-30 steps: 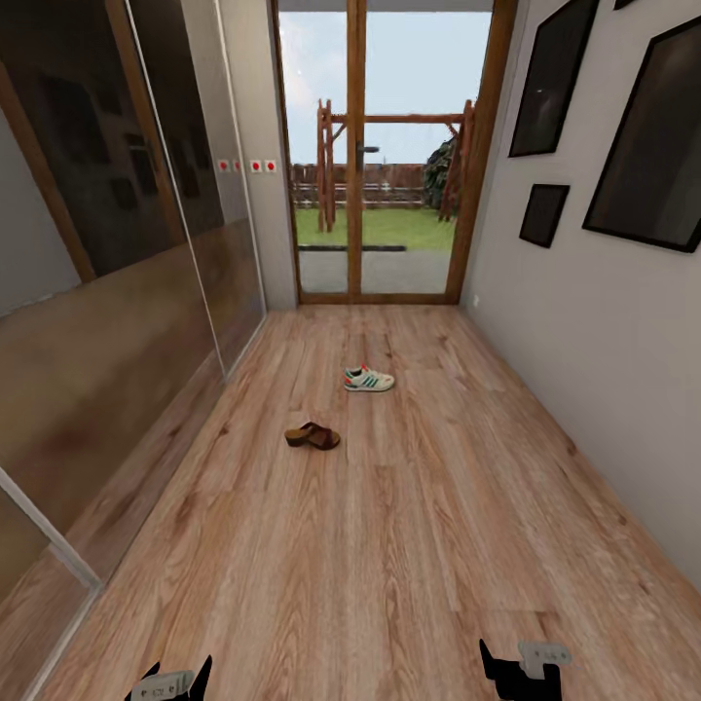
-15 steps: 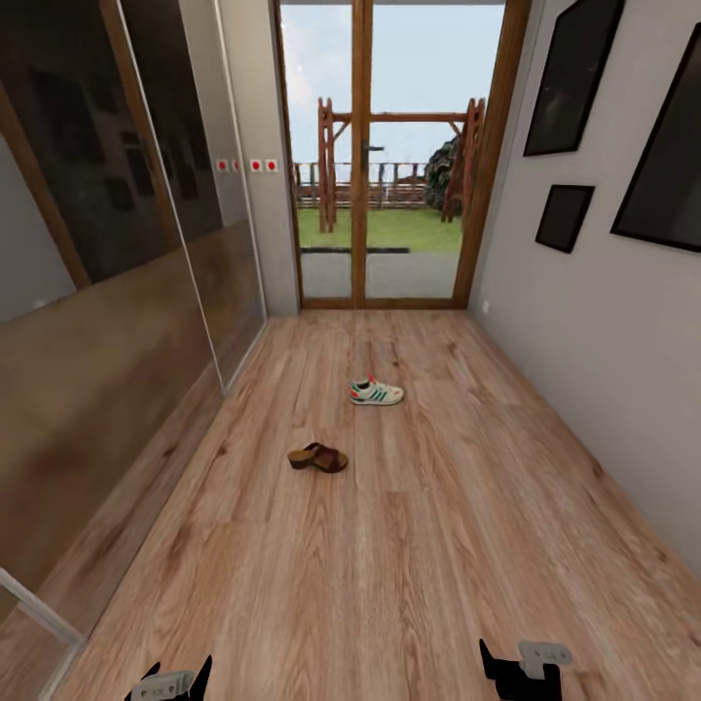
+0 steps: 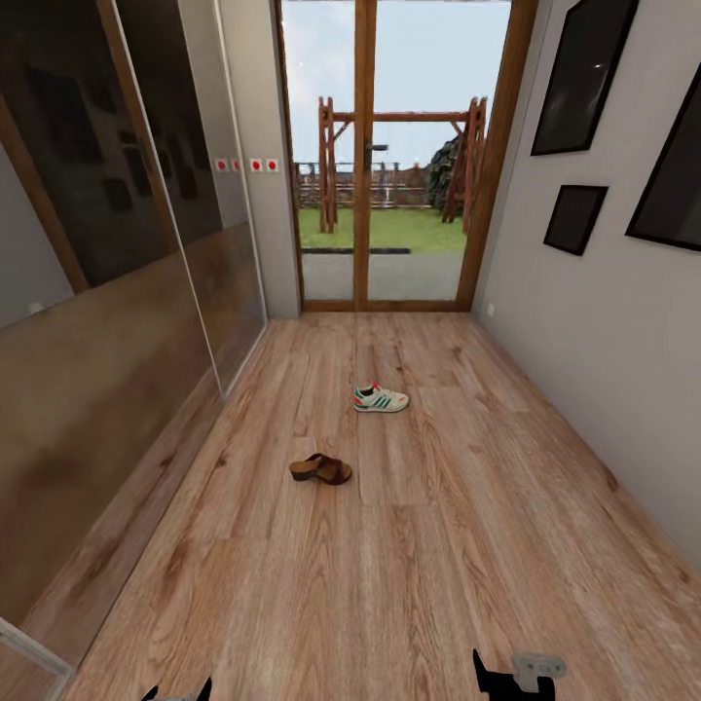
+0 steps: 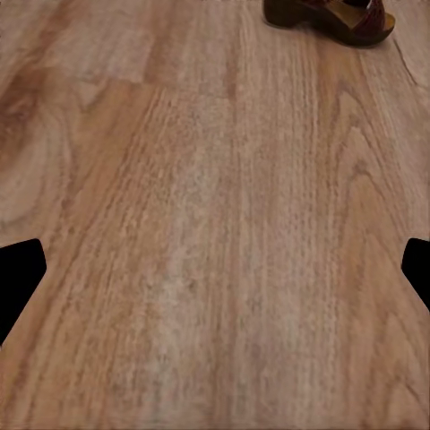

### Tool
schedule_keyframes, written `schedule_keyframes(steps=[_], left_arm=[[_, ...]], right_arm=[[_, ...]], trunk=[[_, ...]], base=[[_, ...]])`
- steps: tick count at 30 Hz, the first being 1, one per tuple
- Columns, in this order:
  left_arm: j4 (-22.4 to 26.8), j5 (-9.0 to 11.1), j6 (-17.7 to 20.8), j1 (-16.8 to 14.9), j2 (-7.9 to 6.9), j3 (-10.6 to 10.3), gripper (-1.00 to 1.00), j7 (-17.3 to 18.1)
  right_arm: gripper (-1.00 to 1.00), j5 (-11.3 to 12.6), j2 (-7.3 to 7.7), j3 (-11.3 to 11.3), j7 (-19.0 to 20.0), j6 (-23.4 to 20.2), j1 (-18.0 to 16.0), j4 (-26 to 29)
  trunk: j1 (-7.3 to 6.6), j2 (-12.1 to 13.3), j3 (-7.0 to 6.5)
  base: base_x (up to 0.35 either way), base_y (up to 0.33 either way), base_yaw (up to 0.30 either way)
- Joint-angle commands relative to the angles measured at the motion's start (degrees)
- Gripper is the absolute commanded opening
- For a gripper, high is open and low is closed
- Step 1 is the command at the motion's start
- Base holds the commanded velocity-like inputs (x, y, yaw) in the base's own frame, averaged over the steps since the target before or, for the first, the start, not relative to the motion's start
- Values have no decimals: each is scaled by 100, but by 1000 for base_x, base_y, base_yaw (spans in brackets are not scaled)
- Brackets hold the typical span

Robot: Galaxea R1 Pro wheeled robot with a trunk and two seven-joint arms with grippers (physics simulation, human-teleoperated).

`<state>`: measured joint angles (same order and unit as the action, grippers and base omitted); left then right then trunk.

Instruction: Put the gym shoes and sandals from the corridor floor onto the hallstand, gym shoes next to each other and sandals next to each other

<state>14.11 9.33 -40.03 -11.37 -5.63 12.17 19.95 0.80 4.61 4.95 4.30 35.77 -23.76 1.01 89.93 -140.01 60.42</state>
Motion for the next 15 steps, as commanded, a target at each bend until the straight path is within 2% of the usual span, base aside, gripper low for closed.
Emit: schedule_keyframes(steps=[1, 15], left_arm=[[1, 65, -1, 1, 0, 8, 100, 54], [9, 76, -4, 28, -9, 9, 100, 23]], right_arm=[[100, 10, 0, 57, 52, 23, -4, -6], [100, 25, 45, 104, 76, 27, -6, 140]], trunk=[[-1, -2, 5], [-1, -2, 5]], base=[[0, 0, 0], [0, 0, 0]])
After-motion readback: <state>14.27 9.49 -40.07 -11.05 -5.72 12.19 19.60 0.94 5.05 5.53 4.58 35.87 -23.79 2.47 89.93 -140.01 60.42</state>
